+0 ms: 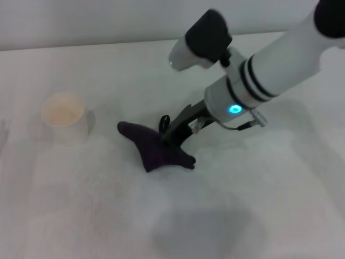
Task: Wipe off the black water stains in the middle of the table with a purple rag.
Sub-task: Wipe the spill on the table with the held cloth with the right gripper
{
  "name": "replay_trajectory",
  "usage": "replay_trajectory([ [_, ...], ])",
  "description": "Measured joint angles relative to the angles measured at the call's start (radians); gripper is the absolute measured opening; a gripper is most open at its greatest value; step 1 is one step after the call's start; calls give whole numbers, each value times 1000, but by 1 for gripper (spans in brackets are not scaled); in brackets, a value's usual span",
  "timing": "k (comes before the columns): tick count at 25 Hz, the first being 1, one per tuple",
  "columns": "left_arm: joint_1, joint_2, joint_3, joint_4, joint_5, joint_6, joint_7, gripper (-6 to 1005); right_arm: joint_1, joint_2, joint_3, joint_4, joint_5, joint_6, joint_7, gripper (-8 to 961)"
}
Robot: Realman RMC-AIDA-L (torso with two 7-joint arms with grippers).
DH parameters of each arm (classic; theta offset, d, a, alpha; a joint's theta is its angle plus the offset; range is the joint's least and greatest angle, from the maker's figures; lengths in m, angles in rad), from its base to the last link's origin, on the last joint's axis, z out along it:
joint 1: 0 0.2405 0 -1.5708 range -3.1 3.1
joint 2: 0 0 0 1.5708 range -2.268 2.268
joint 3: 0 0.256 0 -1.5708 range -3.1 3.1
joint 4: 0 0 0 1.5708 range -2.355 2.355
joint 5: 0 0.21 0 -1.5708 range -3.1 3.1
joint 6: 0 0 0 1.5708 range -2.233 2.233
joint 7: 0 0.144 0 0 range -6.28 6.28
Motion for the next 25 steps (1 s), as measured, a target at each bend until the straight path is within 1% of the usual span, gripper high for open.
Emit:
replay_trajectory([
  [4, -7, 0, 0, 0, 2, 0, 0, 891, -8, 0, -122, 12, 65, -127, 1, 89],
  [10, -10, 0, 1, 0, 3, 0, 0, 892, -7, 1, -232, 38, 124, -209, 2, 89],
  [15, -10, 0, 0, 0, 2, 0, 0, 891, -6, 1, -242, 56, 150, -229, 2, 91],
  [21, -11, 0, 0, 0, -2, 0, 0, 892, -4, 0, -247, 96, 143, -315, 1, 94],
  [25, -11, 0, 0, 0, -3, 0, 0, 892, -2, -5, -241, 119, 140, -380, -3, 97],
])
